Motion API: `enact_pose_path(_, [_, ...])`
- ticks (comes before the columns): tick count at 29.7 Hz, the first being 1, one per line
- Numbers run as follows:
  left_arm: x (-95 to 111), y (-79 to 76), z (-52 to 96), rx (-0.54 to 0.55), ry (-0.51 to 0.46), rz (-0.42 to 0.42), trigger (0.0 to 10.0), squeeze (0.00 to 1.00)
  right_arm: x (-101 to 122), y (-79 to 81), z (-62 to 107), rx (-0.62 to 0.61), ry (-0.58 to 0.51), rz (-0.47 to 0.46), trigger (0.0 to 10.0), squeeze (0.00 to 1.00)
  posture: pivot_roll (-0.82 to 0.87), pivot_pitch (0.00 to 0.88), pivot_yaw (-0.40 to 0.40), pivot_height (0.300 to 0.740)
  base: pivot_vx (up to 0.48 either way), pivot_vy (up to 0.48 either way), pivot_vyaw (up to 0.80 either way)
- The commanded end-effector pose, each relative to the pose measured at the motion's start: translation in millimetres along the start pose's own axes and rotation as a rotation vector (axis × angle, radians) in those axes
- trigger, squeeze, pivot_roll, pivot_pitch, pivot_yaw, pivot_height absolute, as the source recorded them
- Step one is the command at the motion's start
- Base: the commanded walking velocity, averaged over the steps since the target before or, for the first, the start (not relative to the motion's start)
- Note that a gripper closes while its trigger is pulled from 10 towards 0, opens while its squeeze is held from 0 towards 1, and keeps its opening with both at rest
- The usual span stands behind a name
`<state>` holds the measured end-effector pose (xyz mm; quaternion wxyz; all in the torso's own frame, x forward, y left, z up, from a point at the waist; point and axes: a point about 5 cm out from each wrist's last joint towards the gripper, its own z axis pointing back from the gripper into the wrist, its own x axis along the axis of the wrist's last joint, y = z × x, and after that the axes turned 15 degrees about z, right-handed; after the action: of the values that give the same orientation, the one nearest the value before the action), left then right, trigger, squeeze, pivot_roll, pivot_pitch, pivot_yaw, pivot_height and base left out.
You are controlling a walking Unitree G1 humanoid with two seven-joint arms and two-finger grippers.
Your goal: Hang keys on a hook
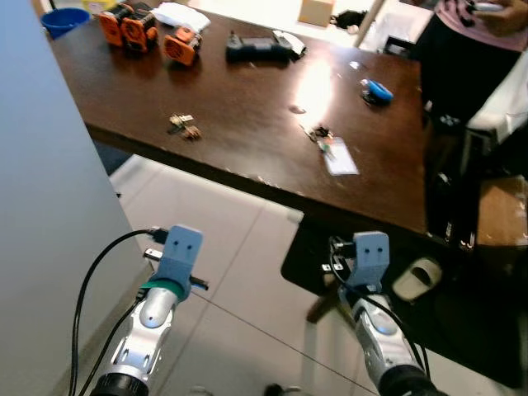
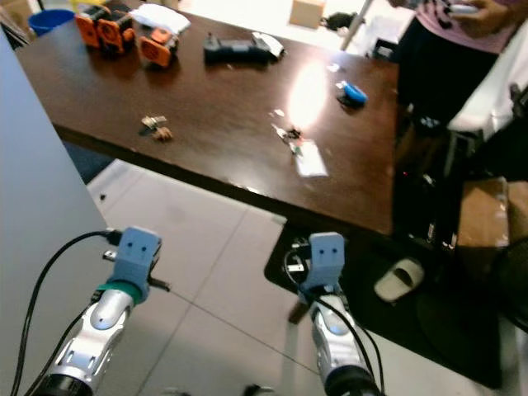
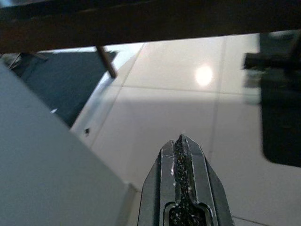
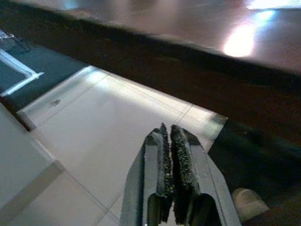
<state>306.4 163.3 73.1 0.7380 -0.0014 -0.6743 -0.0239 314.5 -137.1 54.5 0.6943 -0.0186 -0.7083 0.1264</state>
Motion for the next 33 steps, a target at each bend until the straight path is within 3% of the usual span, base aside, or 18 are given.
enact_pose_path(1, [1, -7.2, 0.9, -0.027, 0.004, 0.012, 10.0, 0.00, -7, -11.1, 6.7, -0.030, 0.021, 0.027, 10.0, 0.00, 0.03, 0.140, -0.001, 0.740, 0.442, 0.000, 0.00])
enact_pose_path(3, [14, -2.2, -1.7, -0.044, -0.030, 0.040, 10.0, 0.00, 4, -16.5, 2.1, -0.041, -0.039, 0.056, 10.0, 0.00, 0.03, 0.141, -0.001, 0.740, 0.418, 0.000, 0.00])
enact_pose_path(5, [14, -2.2, -1.7, -0.044, -0.030, 0.040, 10.0, 0.00, 4, -16.5, 2.1, -0.041, -0.039, 0.056, 10.0, 0.00, 0.03, 0.141, -0.001, 0.740, 0.409, 0.000, 0.00])
enact_pose_path(6, [29, 5.3, -3.1, -0.072, -0.067, 0.074, 10.0, 0.00, 16, -22.3, -2.0, -0.056, -0.093, 0.066, 10.0, 0.00, 0.02, 0.142, 0.001, 0.740, 0.266, 0.000, 0.00])
enact_pose_path(7, [63, 21.4, 0.9, -0.209, -0.157, 0.061, 10.0, 0.00, 37, -33.8, -8.2, -0.083, -0.190, 0.079, 10.0, 0.00, 0.01, 0.141, -0.001, 0.740, 0.000, 0.000, 0.00])
enact_pose_path(8, [73, 25.0, 3.6, -0.262, -0.183, 0.041, 10.0, 0.00, 44, -37.1, -9.6, -0.089, -0.217, 0.084, 10.0, 0.00, 0.01, 0.141, -0.001, 0.740, 0.000, 0.000, 0.00])
enact_pose_path(13, [89, 41.9, 14.4, -0.385, -0.169, -0.046, 10.0, 0.00, 57, -43.6, -10.6, -0.080, -0.273, 0.109, 10.0, 0.00, 0.02, 0.139, -0.004, 0.740, 0.000, 0.000, 0.00])
enact_pose_path(14, [93, 46.9, 19.5, -0.431, -0.155, -0.107, 10.0, 0.00, 60, -45.2, -10.1, -0.070, -0.289, 0.122, 10.0, 0.00, 0.02, 0.137, -0.008, 0.740, 0.000, 0.000, 0.00])
enact_pose_path(19, [89, 48.7, 29.0, -0.500, -0.111, -0.204, 10.0, 0.00, 57, -47.9, -7.2, -0.048, -0.284, 0.146, 10.0, 0.00, 0.02, 0.135, -0.010, 0.740, 0.000, 0.000, 0.00])
enact_pose_path(25, [41, 34.9, 38.3, -0.557, 0.018, -0.391, 10.0, 0.00, 43, -37.4, -0.6, -0.010, -0.235, 0.171, 10.0, 0.00, 0.01, 0.139, -0.015, 0.740, 0.000, 0.000, 0.00])
enact_pose_path(33, [25, 34.3, 55.6, -0.667, 0.133, -0.374, 10.0, 0.00, 41, -39.9, 5.5, 0.013, -0.218, 0.181, 10.0, 0.00, 0.00, 0.140, -0.018, 0.740, 0.000, 0.000, 0.00])
